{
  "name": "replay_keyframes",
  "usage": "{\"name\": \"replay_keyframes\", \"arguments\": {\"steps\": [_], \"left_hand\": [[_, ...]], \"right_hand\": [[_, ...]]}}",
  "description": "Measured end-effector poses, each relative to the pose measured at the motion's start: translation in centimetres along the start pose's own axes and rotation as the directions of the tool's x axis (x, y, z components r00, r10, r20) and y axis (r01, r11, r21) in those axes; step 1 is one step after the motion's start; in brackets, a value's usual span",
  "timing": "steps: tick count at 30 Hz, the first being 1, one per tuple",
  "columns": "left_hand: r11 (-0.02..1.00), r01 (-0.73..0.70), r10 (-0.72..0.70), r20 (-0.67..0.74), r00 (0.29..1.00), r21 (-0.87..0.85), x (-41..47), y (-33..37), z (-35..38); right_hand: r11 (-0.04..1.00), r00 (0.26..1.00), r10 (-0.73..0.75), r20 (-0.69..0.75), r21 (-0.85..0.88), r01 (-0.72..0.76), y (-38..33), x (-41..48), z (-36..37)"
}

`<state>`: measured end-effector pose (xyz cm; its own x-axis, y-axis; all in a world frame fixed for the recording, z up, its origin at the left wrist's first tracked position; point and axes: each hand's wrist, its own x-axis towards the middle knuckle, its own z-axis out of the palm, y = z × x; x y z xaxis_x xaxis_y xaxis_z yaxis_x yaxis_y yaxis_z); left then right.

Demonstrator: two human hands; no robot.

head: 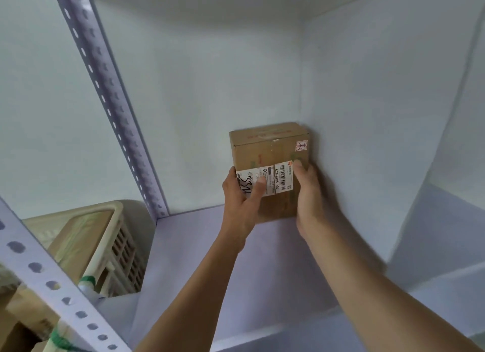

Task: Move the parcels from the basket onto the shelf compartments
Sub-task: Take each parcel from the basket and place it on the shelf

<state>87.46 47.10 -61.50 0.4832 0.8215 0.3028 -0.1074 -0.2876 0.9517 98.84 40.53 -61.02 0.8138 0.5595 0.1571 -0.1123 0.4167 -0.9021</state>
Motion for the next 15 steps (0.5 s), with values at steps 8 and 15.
{"name": "replay_keyframes", "arguments": {"steps": [8,15], "left_hand": [[0.989,-0.001,0.002,-0.011,1.0,0.149,2.4,-0.7,0.3],[0.958,0.023,0.0,-0.08,0.997,0.286,3.4,-0.6,1.0]], "right_hand": [[0.999,1.0,0.02,-0.022,-0.044,-0.021,0.8,2.8,0.3],[0.994,0.999,0.001,-0.035,-0.105,-0.005,1.6,3.7,0.2]]}}
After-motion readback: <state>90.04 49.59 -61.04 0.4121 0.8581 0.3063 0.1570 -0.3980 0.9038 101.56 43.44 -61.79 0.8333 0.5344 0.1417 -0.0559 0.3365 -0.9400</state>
